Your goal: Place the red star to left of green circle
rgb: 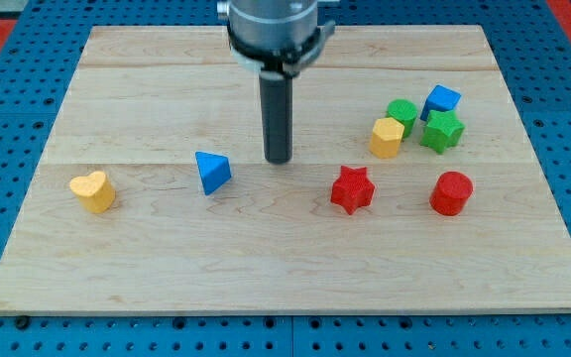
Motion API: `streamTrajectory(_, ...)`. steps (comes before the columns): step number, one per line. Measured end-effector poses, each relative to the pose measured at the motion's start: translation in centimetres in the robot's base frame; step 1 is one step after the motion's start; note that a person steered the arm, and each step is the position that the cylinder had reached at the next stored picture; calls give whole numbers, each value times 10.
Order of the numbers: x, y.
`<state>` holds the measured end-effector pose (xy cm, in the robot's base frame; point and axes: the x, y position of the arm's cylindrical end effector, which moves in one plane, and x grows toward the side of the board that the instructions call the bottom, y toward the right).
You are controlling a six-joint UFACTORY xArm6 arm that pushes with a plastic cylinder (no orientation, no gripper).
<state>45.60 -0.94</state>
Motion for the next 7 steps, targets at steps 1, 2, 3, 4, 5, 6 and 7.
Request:
streamTrajectory(1, 57, 3)
streamTrajectory(2, 82, 55)
streamTrajectory(3, 49, 92)
streamTrajectory(4, 3, 93)
streamTrajectory(5, 14, 117)
streamTrajectory(6, 23, 95)
streamTrajectory(7, 17, 33)
